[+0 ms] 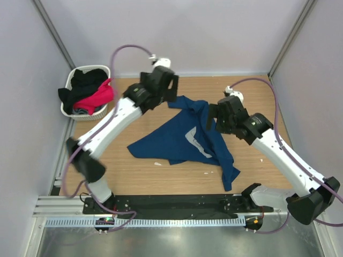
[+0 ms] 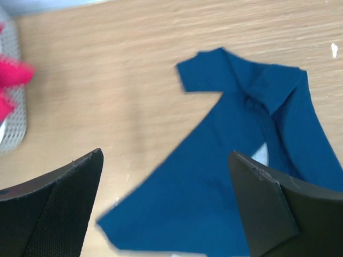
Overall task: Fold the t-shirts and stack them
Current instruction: Flatten the tshirt out
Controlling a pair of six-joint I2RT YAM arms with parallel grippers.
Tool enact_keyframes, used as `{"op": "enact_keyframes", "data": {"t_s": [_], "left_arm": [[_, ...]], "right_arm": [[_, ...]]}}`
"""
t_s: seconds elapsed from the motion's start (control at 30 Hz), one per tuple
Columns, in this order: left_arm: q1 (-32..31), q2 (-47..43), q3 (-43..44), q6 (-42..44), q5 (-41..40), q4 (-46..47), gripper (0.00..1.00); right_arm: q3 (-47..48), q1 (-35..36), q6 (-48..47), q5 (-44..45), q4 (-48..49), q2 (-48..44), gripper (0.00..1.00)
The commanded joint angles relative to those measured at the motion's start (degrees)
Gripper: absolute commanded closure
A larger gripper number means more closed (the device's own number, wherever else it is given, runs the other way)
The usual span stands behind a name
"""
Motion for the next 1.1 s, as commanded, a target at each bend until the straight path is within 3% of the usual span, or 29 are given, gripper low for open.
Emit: {"op": "enact_keyframes", "data": {"t_s": [0.0,0.1,0.13,0.23,0.4,0.53,0.7,0.93,1.0,1.07], "left_arm": [[2.9,-16.8,-21.5,-15.7,-1.4,-3.4,0.0],[10.5,-28.7,-39.2,-27.1,6.9,2.3,0.0],[14.8,-36.4,-48.9,-29.5,13.2,4.2,0.0],[17.7,-47.9,-62.8,-35.4,18.2,11.7,0.04],[18.1,-53.0,-68.8,-39.4,13.2,10.5,0.11],[19.0,-51.2,-71.6,-41.5,11.1,12.3,0.1],[20.1,-45.8,-74.5,-42.3,12.3,17.7,0.11],[21.4,-40.3,-76.7,-43.1,12.7,22.4,0.14],[21.4,-39.6,-77.2,-43.4,12.3,24.3,0.17],[21.5,-38.5,-76.9,-43.4,11.5,23.9,0.18]], "right_arm": [[5.8,-0.1,-7.7,5.4,8.8,8.2,0.05],[9.4,-0.1,-11.3,1.9,16.9,20.0,0.06],[11.5,0.0,-12.3,1.3,17.5,24.2,0.07],[22.0,0.1,-13.9,1.7,17.9,37.7,0.16],[37.9,0.1,-26.0,8.3,20.2,54.3,0.19],[50.5,-0.1,-31.1,12.8,13.2,64.2,0.25],[47.8,-0.6,-32.3,15.0,15.9,64.5,0.35],[45.1,-2.8,-32.9,15.5,17.3,65.2,0.4],[44.2,-3.4,-33.0,17.2,17.6,65.2,0.54],[43.0,-4.2,-32.1,17.1,17.6,64.6,0.57]]}}
